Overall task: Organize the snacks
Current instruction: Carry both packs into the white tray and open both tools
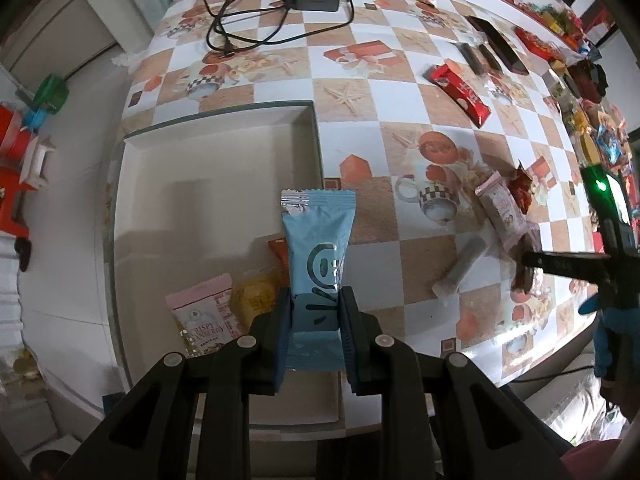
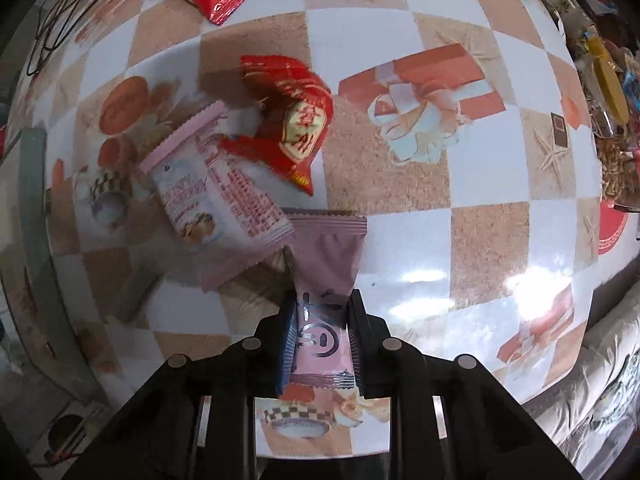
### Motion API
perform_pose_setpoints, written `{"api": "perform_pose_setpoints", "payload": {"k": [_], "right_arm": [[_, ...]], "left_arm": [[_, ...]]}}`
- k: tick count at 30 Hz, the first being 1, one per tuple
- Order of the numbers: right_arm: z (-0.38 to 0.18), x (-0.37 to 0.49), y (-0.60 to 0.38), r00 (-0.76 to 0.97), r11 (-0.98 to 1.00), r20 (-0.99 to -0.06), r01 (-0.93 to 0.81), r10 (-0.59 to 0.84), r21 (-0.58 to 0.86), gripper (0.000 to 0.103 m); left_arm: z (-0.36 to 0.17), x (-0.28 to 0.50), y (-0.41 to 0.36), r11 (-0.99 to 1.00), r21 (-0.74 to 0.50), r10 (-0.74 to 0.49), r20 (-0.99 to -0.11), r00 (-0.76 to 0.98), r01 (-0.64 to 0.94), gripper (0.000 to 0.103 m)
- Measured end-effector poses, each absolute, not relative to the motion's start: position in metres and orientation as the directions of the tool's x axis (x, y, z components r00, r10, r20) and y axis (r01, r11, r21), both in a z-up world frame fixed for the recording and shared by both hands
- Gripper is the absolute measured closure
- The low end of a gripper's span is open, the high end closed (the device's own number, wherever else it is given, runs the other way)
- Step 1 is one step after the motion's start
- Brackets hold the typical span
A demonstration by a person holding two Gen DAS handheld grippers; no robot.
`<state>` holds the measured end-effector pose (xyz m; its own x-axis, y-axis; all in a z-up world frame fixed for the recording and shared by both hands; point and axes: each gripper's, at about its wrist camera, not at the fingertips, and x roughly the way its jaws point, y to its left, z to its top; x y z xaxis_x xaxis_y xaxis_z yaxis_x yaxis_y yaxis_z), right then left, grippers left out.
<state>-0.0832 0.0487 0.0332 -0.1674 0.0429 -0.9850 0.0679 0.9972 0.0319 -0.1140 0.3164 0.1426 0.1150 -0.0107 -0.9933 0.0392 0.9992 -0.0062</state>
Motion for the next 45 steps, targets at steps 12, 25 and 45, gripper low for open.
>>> {"api": "perform_pose_setpoints", "payload": {"k": [12,25,45], "right_arm": [[0.087,-0.076,0.088,-0.093,0.985,-0.982,-0.024,0.167,0.170,0.078],[0.110,-0.061,0.198,-0.097,0.942,-0.960,-0.190,0.262,0.276,0.078],[0.098,-0.066,0.341,-0.210,0.870,-0.936,-0.357,0.281,0.341,0.078]], "left_arm": [[0.148,-0.110,0.339,1.000,-0.029,-0.027,-0.987,0.156,-0.008,0.078],[0.147,-0.124,0.391,0.993,-0.027,-0.009,-0.987,0.159,-0.115,0.078],[0.137,-0.168,0.438,0.972,-0.034,-0.005,-0.992,0.123,-0.234,0.038]]}}
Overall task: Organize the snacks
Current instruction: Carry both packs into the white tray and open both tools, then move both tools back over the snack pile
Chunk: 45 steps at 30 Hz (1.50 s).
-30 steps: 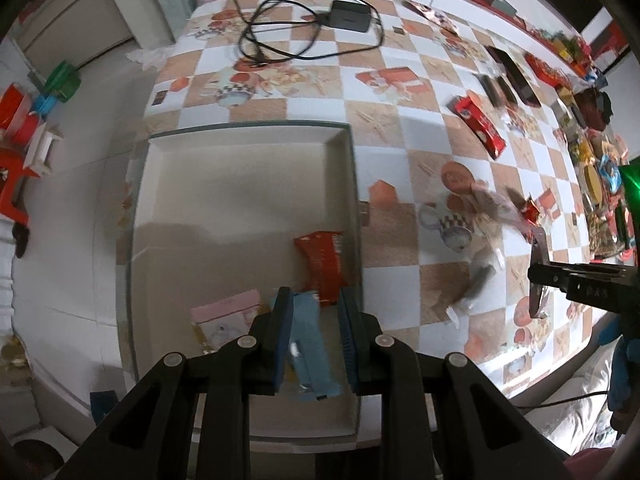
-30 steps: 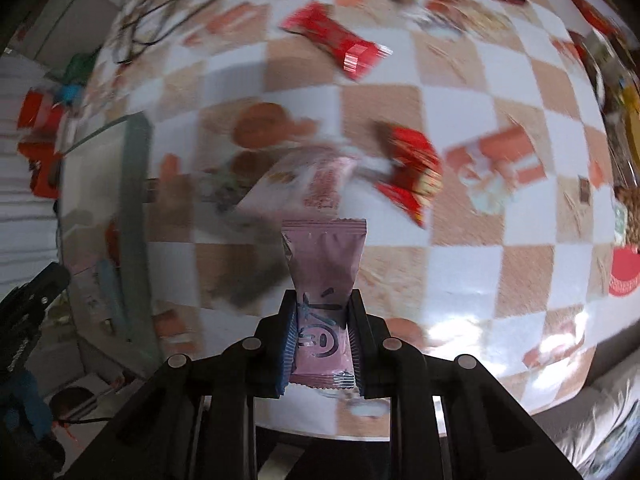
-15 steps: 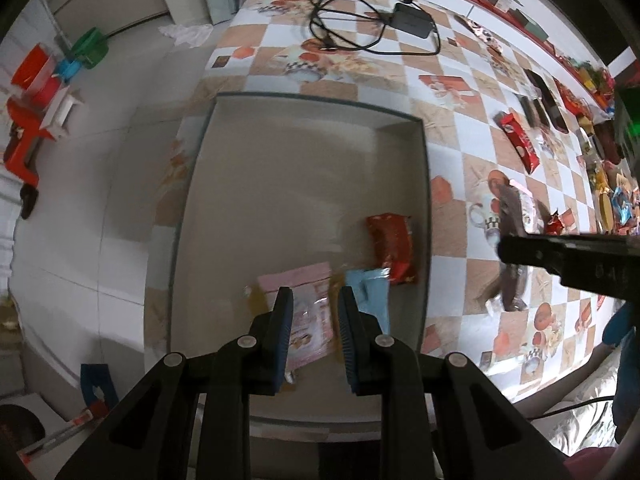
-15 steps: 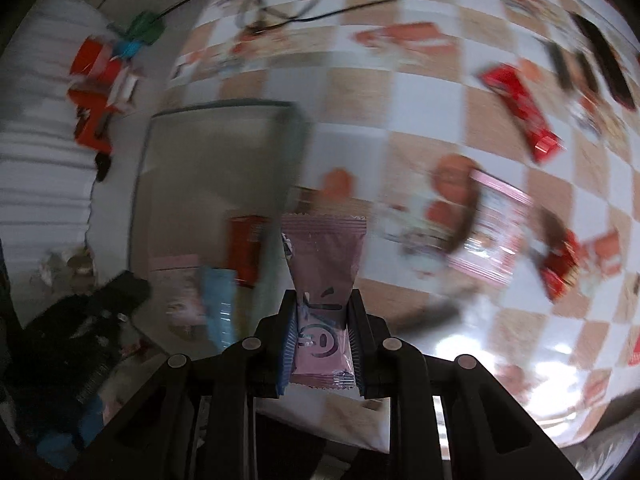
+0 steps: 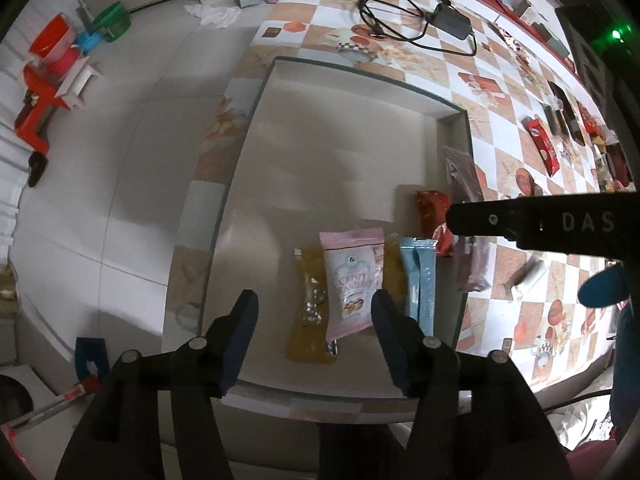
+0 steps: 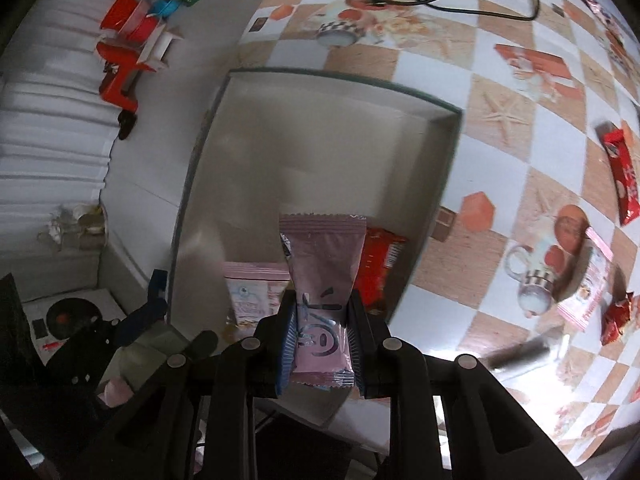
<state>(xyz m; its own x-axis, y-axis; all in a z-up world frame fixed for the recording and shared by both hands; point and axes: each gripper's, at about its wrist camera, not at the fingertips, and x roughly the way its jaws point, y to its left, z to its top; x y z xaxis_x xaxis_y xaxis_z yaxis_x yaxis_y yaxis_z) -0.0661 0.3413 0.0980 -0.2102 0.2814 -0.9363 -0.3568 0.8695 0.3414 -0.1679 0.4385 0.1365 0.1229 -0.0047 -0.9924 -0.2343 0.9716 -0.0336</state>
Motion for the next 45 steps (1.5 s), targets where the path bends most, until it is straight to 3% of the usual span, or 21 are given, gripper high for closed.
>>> {"api": "perform_pose_setpoints", "payload": {"k": [3,4,5,7,19,22,45], "right_arm": [[0.096,-0.066,0.345,-0.221,0.868,-0.934,-0.357,0.281,0.346,0.075],[0.096,-0.066,0.346,-0.221,0.867,-0.933,-0.355,0.286,0.350,0.062],[0.097,-0.066,0.345,-0.215,0.867,-0.932,-0.354,0.290,0.351,0.038],[0.100,-0.065,0.342,-0.194,0.870,-0.936,-0.352,0.293,0.345,0.024],[0.088,-0.060,0.274,-0.189,0.930,-0.958,-0.259,0.216,0.261,0.024],[0.089,-0.059,0.258,-0.178,0.940,-0.960,-0.229,0.214,0.252,0.001],[0.066,-0.080,0.099,-0.212,0.988,-0.966,0.078,0.150,0.137,0.001]], "left_arm": [[0.136,-0.169,0.440,0.971,-0.032,-0.004,-0.993,0.117,-0.235,0.035],[0.135,-0.169,0.440,0.972,-0.032,-0.005,-0.993,0.115,-0.234,0.035],[0.135,-0.168,0.439,0.972,-0.031,-0.005,-0.993,0.114,-0.233,0.035],[0.134,-0.167,0.438,0.973,-0.031,-0.005,-0.994,0.113,-0.229,0.034],[0.135,-0.154,0.417,0.984,-0.033,-0.014,-0.994,0.109,-0.176,0.033],[0.135,-0.150,0.409,0.987,-0.032,-0.015,-0.994,0.110,-0.155,0.032],[0.132,-0.118,0.323,0.998,-0.033,-0.037,-0.996,0.085,0.055,0.029]]}}
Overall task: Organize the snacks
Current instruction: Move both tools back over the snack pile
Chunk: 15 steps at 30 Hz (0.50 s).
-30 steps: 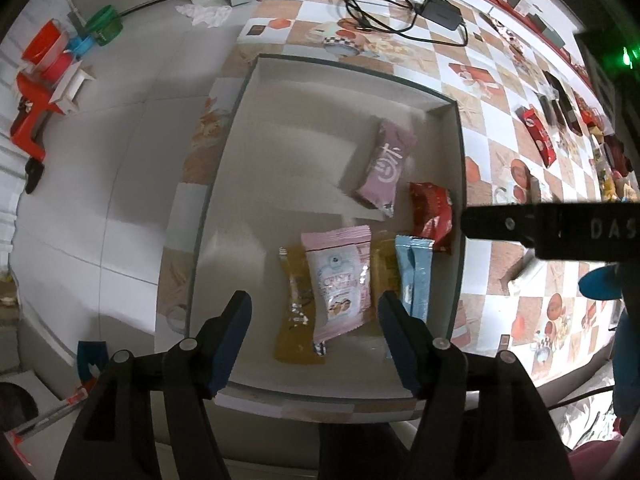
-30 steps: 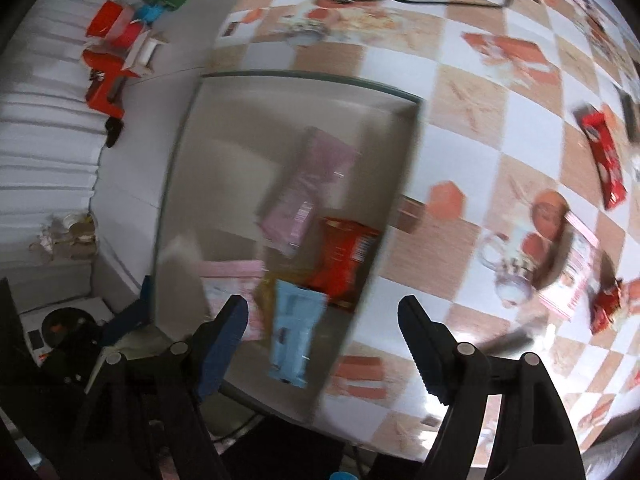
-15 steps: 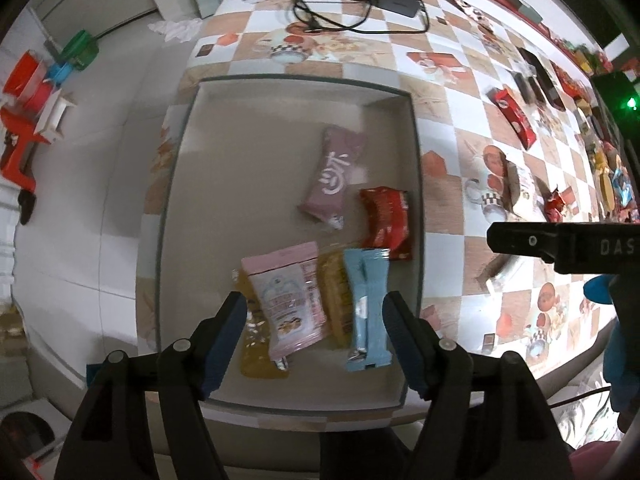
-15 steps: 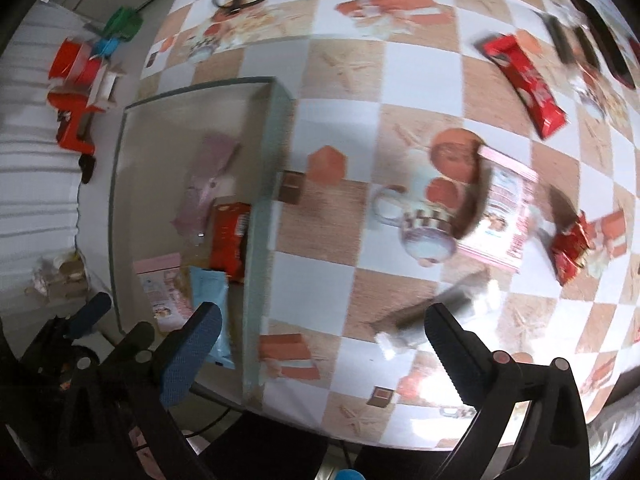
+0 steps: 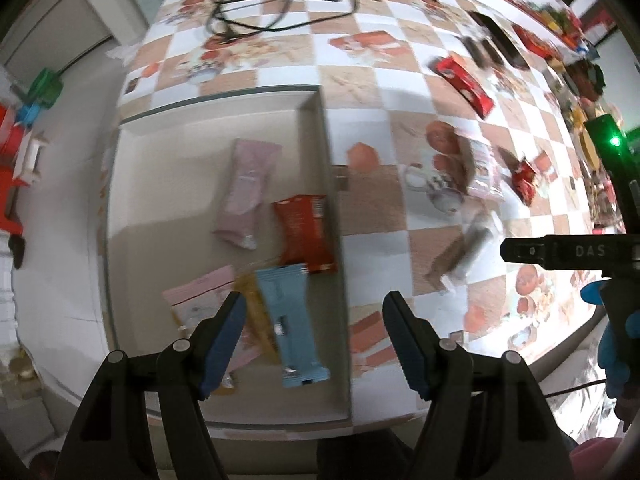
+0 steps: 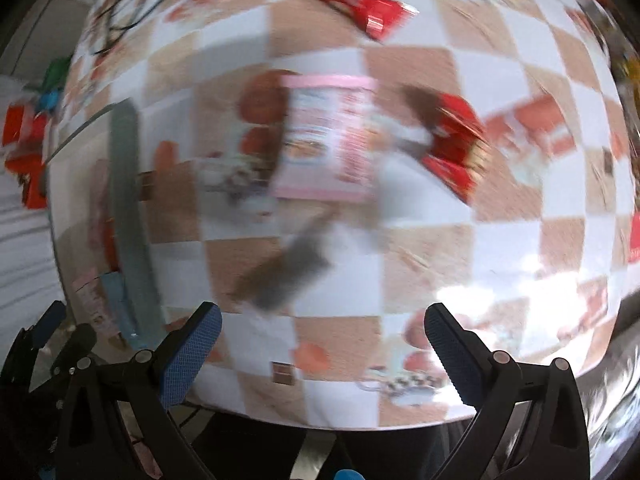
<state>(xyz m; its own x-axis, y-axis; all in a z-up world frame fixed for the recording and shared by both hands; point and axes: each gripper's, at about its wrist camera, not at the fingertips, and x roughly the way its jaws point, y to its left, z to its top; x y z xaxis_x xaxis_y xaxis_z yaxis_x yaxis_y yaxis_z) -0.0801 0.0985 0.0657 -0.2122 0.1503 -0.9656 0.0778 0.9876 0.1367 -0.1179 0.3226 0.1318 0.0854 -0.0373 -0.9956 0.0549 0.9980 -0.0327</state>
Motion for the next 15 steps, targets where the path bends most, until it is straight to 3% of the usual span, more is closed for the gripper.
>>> {"api": "perform_pose_setpoints", "payload": {"k": [15], "right_arm": [[0.050,-0.103,0.024,-0.266,0.975,-0.951,0.195,0.156,0.106,0.001]], "left_arm": [[0.110,-0.104,0.250,0.974,-0.031,-0.038,-0.999,0.026,0.226,0.028]]}}
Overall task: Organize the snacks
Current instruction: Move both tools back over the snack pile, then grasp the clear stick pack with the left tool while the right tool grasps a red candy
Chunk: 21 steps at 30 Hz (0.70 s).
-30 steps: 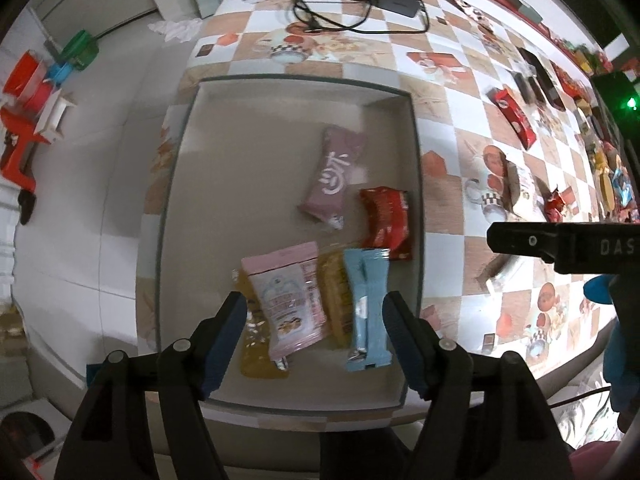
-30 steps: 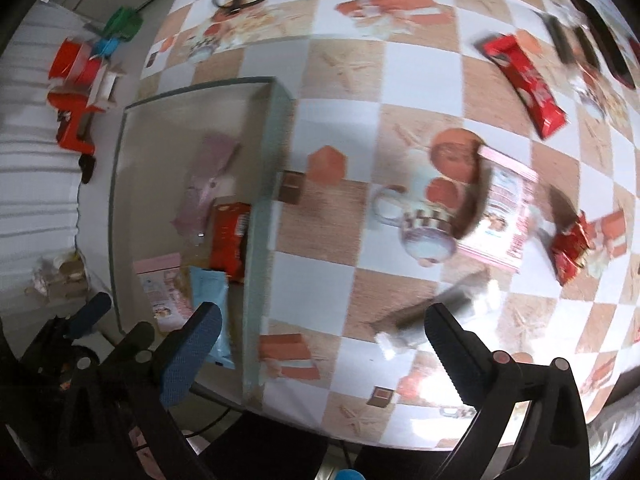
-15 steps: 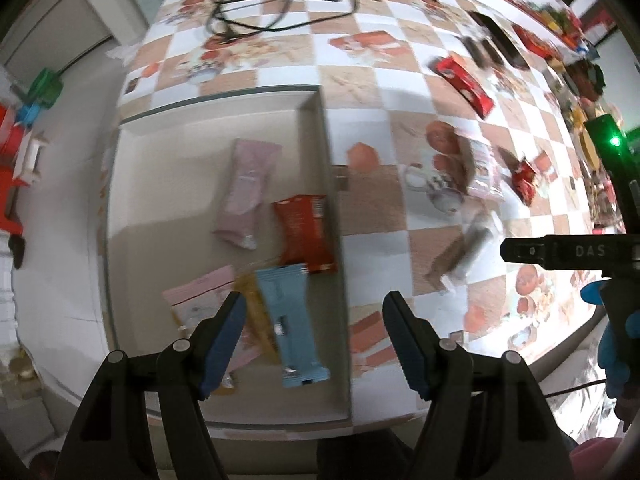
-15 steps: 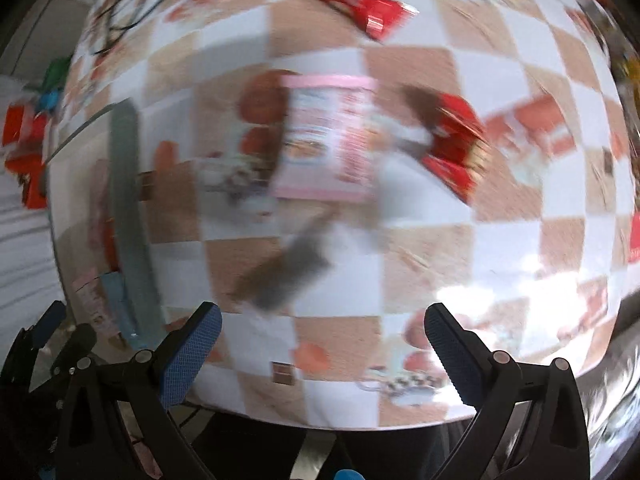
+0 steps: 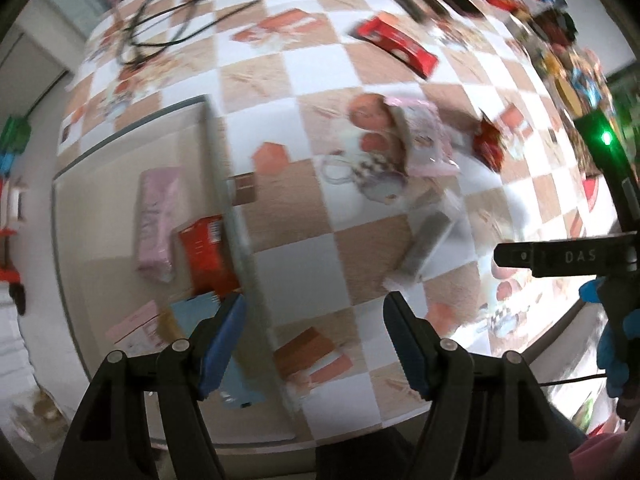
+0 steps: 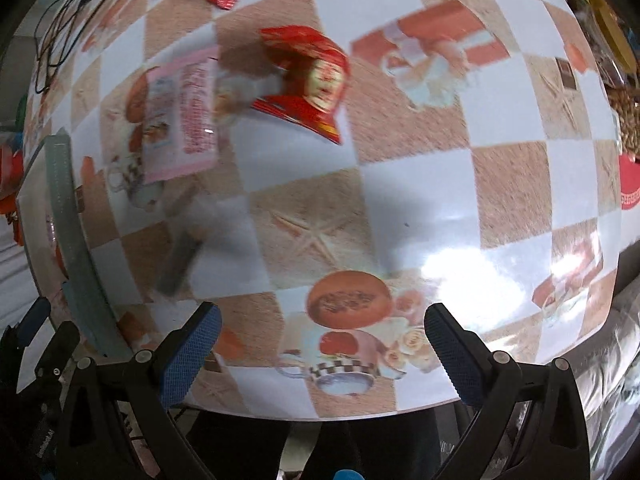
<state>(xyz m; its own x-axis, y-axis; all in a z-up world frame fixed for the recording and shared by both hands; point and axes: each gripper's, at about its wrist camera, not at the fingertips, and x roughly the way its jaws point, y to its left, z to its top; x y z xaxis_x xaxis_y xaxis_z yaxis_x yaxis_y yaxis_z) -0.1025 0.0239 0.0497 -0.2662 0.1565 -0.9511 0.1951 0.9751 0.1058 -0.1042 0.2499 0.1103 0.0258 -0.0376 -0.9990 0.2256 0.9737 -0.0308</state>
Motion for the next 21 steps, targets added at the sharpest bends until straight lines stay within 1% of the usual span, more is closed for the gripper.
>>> {"api": "perform_pose_setpoints", "payload": {"k": [8,13,16,18,21], "right_arm": [[0.042,-0.124,-0.009,-0.294,0.970,-0.943,0.226,0.155,0.088,0.001],[0.042,-0.137,-0.041,-0.301,0.965,-0.942,0.252,0.148,0.071,0.001],[0.043,-0.142,-0.060,-0.298,0.963,-0.943,0.260,0.146,0.067,0.001],[0.048,-0.140,-0.069,-0.284,0.962,-0.948,0.263,0.145,0.069,0.001],[0.060,-0.118,-0.068,-0.258,0.962,-0.954,0.262,0.150,0.080,0.001]], "left_arm": [[0.084,-0.099,0.190,0.922,-0.008,-0.012,-1.000,0.009,0.387,0.028],[0.064,-0.090,0.159,0.898,0.006,0.007,-1.000,-0.002,0.441,0.028],[0.054,-0.086,0.154,0.902,0.032,0.038,-0.999,-0.004,0.430,0.028],[0.048,-0.082,0.160,0.925,0.064,0.071,-0.998,-0.004,0.374,0.028],[0.039,-0.073,0.186,0.970,0.053,0.068,-0.996,-0.055,0.237,0.028]]}}
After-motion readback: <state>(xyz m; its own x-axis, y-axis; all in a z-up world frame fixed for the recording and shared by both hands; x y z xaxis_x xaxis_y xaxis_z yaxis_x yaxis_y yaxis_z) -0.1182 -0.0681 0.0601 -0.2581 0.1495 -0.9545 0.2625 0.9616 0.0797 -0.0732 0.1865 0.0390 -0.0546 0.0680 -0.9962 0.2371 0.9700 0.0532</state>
